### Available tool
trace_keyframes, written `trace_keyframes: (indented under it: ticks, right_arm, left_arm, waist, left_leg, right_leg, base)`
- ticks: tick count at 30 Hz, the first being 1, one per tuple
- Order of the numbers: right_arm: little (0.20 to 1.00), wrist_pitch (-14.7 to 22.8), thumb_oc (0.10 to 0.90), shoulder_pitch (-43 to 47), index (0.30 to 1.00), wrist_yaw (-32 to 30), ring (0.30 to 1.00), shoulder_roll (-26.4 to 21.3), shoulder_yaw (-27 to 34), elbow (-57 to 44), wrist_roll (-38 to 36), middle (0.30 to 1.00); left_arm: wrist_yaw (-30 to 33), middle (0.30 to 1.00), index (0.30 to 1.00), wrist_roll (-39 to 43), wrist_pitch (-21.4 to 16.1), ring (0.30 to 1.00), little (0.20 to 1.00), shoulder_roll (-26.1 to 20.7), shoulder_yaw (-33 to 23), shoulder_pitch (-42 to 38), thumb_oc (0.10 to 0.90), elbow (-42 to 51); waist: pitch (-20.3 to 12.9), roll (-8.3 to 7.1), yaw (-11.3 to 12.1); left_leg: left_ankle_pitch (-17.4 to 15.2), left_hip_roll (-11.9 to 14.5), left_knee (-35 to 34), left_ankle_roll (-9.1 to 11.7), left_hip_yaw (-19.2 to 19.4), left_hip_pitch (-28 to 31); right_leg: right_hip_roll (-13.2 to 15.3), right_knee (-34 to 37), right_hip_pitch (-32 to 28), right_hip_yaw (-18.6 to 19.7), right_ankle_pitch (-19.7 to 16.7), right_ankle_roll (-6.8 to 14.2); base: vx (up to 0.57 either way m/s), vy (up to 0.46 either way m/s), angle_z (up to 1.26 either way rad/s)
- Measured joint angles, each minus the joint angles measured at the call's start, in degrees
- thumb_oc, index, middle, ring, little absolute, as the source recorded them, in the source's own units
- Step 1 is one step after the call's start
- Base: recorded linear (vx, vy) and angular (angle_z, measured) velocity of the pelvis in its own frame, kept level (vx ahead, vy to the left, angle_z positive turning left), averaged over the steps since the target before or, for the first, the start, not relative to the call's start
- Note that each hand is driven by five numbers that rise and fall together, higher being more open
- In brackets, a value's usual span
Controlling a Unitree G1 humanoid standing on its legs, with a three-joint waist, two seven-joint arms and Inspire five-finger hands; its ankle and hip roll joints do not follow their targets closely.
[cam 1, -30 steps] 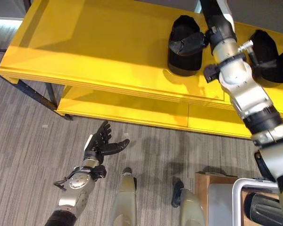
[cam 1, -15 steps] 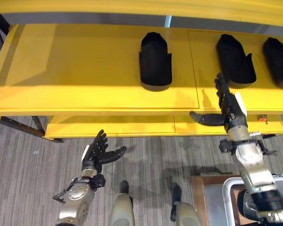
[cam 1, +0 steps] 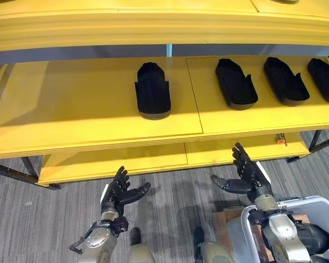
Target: Move parts from the plastic box to the shelf.
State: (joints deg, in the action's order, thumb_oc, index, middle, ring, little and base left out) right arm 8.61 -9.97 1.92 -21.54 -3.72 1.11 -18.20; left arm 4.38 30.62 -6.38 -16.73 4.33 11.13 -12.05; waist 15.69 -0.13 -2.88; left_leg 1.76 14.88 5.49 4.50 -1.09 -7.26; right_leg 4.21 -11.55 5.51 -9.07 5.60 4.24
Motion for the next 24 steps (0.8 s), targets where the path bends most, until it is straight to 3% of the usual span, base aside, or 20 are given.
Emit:
trace_keyframes:
  ticks: [2, 3, 4, 5, 6, 7, 9, 11, 15, 19, 24]
  right_arm:
    - [1.0, 0.11, 0.9, -0.93, 1.0, -0.61, 1.0, -0.01, -0.01, 0.49, 0.05, 1.0]
    - [1.0, 0.12, 0.9, -1.17, 1.0, -0.76, 1.0, -0.15, 0.05, 0.67, 0.09, 1.0]
    - [1.0, 0.12, 0.9, -1.32, 1.0, -0.88, 1.0, -0.39, 0.05, 1.02, 0.12, 1.0]
    - [1.0, 0.04, 0.9, -1.31, 1.0, -1.08, 1.0, -0.65, 0.05, 2.11, 0.18, 1.0]
    - [1.0, -0.02, 0.9, -1.39, 1.0, -1.15, 1.0, -0.93, 0.06, 2.15, 0.17, 1.0]
    - [1.0, 0.02, 0.9, -1.98, 1.0, -0.94, 1.0, -1.81, 0.24, 1.99, 0.17, 1.0]
    - [1.0, -0.14, 0.9, -3.09, 1.0, -0.58, 1.0, -1.25, 0.06, 2.39, 0.18, 1.0]
    - [1.0, -0.1, 0.9, -3.59, 1.0, -0.38, 1.0, -1.18, 0.08, 2.91, 0.15, 1.0]
    - [1.0, -0.23, 0.9, -3.93, 1.0, -0.05, 1.0, 1.46, 0.07, 5.83, 0.08, 1.0]
    - [1.0, -0.23, 0.9, -3.71, 1.0, 0.28, 1.0, 3.18, -0.39, 6.05, 0.05, 1.0]
    - [1.0, -0.27, 0.9, -3.56, 1.0, 0.26, 1.0, 3.33, -0.62, 6.02, -0.03, 1.0]
  left_arm:
    - [0.06, 1.0, 1.0, 0.04, -0.19, 1.0, 1.0, 0.1, 0.01, -0.52, 0.9, -0.99]
    - [0.07, 1.0, 1.0, 0.04, -0.22, 1.0, 1.0, 0.17, 0.0, -0.05, 0.9, -1.19]
    - [0.03, 1.0, 1.0, 0.04, -0.22, 1.0, 1.0, 0.32, 0.1, 0.5, 0.9, -1.29]
    - [0.01, 1.0, 1.0, 0.1, -0.19, 1.0, 1.0, 0.99, 0.09, 1.84, 0.9, -1.55]
    - [-0.03, 1.0, 1.0, 0.09, -0.2, 1.0, 1.0, 1.44, 0.09, 2.58, 0.9, -1.56]
    - [-0.08, 1.0, 1.0, 0.09, -0.28, 1.0, 1.0, 2.35, 0.07, 4.58, 0.9, -0.87]
    - [-0.06, 1.0, 1.0, 0.11, -0.54, 1.0, 1.0, 2.59, -0.09, 5.62, 0.9, -0.85]
    - [-0.22, 1.0, 1.0, 0.11, -0.55, 1.0, 1.0, 2.63, -0.04, 5.36, 0.9, -0.84]
    - [-0.16, 1.0, 1.0, 0.25, -1.19, 1.0, 1.0, 2.21, -0.33, 2.68, 0.9, -0.85]
    - [-0.18, 1.0, 1.0, 0.51, -1.34, 1.0, 1.0, 2.13, -0.01, 2.13, 0.9, -0.73]
    - [-0.09, 1.0, 1.0, 0.52, -1.5, 1.0, 1.0, 2.03, 0.01, 2.19, 0.9, -0.82]
  waist:
    - [-0.23, 0.02, 0.07]
    - [-0.63, 0.51, 0.0]
    - [-1.14, 0.97, 0.09]
    - [-1.64, 0.24, 0.38]
    - [-1.95, 0.17, 0.74]
    - [-2.82, 1.43, 0.48]
    - [-3.12, 1.19, 1.55]
    - [-3.29, 0.94, 0.89]
    - [-4.52, -0.94, -0.53]
    - [-5.56, -1.47, -0.19]
    - [-5.81, -1.8, -0.21]
  left_leg:
    - [3.27, -0.86, -0.53, -6.1, 1.42, -1.17]
    - [3.85, -1.01, -0.73, -7.93, 2.09, -1.78]
    - [3.73, -1.07, -0.93, -8.34, 2.15, -2.14]
    - [-0.55, -6.55, 0.34, -3.74, -3.46, -1.66]
    - [-1.02, -8.84, 0.15, -3.48, -5.21, -0.96]
    - [-3.29, -11.86, -0.97, -4.25, -5.06, 0.63]
    - [-3.38, -12.92, -1.44, -2.46, -6.66, 1.62]
    - [-3.57, -13.39, -1.17, -2.18, -6.82, 1.65]
    - [-3.58, -14.14, -1.71, -2.51, -4.21, 1.54]
    - [-3.15, -14.42, -4.09, -3.05, -1.28, 3.61]
    - [-3.09, -14.21, -5.49, -3.13, 0.82, 4.75]
  right_leg:
    - [1.08, -2.19, 2.25, -0.1, 1.41, -1.39]
    - [1.0, -2.88, 3.16, -0.82, 1.6, -1.53]
    - [1.34, -3.15, 3.76, -0.5, 1.75, -1.72]
    - [2.87, -3.52, 4.85, 1.67, 1.53, -1.83]
    - [3.38, -3.26, 5.29, 2.79, 1.08, -1.56]
    - [2.71, -1.6, 5.52, 4.25, -0.74, -1.44]
    - [1.53, -0.45, 6.61, 8.03, -3.02, -0.71]
    - [1.75, 1.07, 6.02, 9.05, -3.9, 0.07]
    - [2.63, 7.03, 5.04, 10.8, -7.49, 1.08]
    - [2.87, 13.17, 2.35, 13.2, -11.75, 1.65]
    - [2.6, 16.12, 1.51, 15.07, -13.74, 1.73]
  base:
    - [-0.03, -0.074, 0.28]
    - [0.03, -0.04, 0.15]
    - [0.05, -0.016, -0.06]
    - [0.04, 0.011, -0.27]
    - [0.06, 0.04, -0.55]
    - [0.07, 0.051, -0.75]
    - [0.05, 0.078, -0.94]
    - [0.04, 0.119, -0.43]
    - [0.04, 0.159, -0.3]
    - [0.02, 0.134, -0.34]
    - [0.02, 0.143, -0.23]
